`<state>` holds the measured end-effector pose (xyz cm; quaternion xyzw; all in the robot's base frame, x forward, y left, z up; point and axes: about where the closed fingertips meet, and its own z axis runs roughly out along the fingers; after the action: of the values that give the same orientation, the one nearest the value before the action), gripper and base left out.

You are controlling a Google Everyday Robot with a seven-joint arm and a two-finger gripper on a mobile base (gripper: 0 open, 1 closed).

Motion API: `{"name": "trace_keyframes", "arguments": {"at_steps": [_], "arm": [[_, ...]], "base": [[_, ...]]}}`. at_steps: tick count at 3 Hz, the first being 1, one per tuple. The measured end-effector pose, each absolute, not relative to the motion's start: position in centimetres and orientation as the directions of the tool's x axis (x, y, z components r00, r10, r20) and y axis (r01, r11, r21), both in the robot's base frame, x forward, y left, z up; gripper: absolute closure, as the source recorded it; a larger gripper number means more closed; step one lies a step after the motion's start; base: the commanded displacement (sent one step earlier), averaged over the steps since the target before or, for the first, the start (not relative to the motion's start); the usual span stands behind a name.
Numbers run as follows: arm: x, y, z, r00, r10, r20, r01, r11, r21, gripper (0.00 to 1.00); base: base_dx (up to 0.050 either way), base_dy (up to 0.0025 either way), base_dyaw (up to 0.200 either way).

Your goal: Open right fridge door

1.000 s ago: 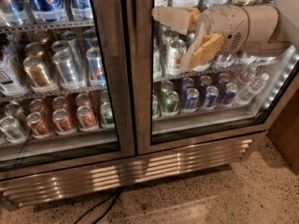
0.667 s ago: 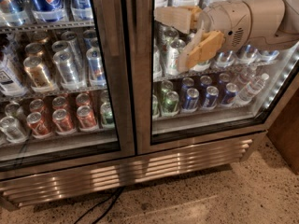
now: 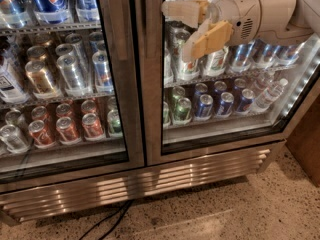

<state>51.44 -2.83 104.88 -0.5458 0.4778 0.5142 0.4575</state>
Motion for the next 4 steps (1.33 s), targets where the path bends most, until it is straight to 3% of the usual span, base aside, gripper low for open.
{"name": "trace_keyframes", "arguments": {"at_steps": [2, 3, 4], "arm": [[51.21, -3.56, 105.67, 0.024, -0.018, -1.000, -0.980, -0.196, -0.021, 0.00], [51.21, -3.55, 105.67, 0.024, -0.018, -1.000, -0.980, -0.196, -0.021, 0.00], [51.21, -3.55, 105.68, 0.024, -0.018, -1.000, -0.980, -0.196, -0.021, 0.00]], "base": [[0.000, 0.00000, 0.000], [0.000, 0.00000, 0.190], [0.000, 0.00000, 0.000]]}}
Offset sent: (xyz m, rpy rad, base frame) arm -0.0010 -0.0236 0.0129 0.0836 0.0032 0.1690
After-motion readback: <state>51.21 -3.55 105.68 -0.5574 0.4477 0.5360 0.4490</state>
